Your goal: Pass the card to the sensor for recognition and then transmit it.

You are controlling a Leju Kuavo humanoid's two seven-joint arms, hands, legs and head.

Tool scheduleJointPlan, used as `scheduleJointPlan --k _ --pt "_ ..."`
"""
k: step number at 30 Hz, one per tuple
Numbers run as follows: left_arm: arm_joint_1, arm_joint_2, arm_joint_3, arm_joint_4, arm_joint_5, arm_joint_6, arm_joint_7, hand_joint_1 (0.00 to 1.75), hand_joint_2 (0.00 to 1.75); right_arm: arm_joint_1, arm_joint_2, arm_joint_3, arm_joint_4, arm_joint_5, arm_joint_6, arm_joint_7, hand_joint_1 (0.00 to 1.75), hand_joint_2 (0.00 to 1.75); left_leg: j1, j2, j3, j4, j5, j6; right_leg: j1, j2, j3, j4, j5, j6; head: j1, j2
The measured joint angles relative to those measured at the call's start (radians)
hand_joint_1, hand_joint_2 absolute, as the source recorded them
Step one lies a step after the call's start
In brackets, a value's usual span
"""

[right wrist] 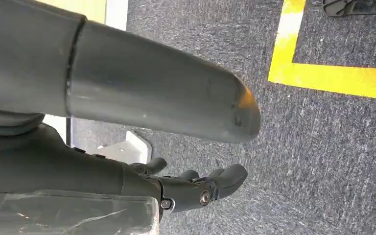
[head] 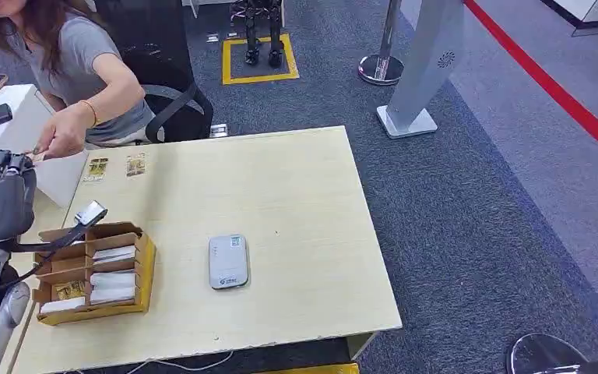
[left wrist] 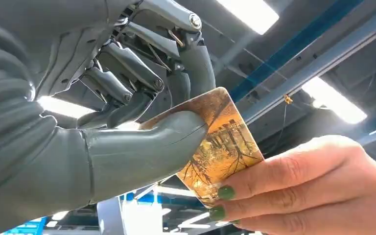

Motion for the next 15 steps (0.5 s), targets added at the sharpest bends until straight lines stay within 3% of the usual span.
scheduleJointPlan --k 5,6,7,15 --pt "0.000 0.000 0.000 0.011 0.000 0.001 0.000 1.75 1.75 0.000 0.000 0.000 0.000 0.000 0.000 0.000 0.00 1.75 0.000 0.000 0.000 0.000 0.000 0.000 0.000 0.000 0.000 0.000 0.000 0.000 0.000 0.000" --pt "0.000 0.000 0.000 0.013 0.000 0.001 0.000 1.54 1.75 0.000 0.000 0.000 0.000 0.000 0.000 0.000 0.00 1.75 0.000 0.000 0.000 0.000 0.000 0.000 0.000 0.000 0.000 0.000 0.000 0.000 0.000 0.000" --pt "0.000 0.000 0.000 0.014 -0.002 0.001 0.000 0.00 1.75 0.000 0.000 0.000 0.000 0.000 0.000 0.000 0.00 1.75 0.000 0.000 0.000 0.000 0.000 0.000 0.000 0.000 0.000 0.000 0.000 0.000 0.000 0.000" --pt "0.000 0.000 0.001 0.023 -0.017 0.023 0.001 0.00 1.75 -0.002 0.000 0.001 0.000 -0.001 0.001 -0.004 0.00 1.75 0.000 0.000 0.000 0.000 0.000 0.000 0.000 0.000 0.000 0.000 0.000 0.000 0.000 0.000"
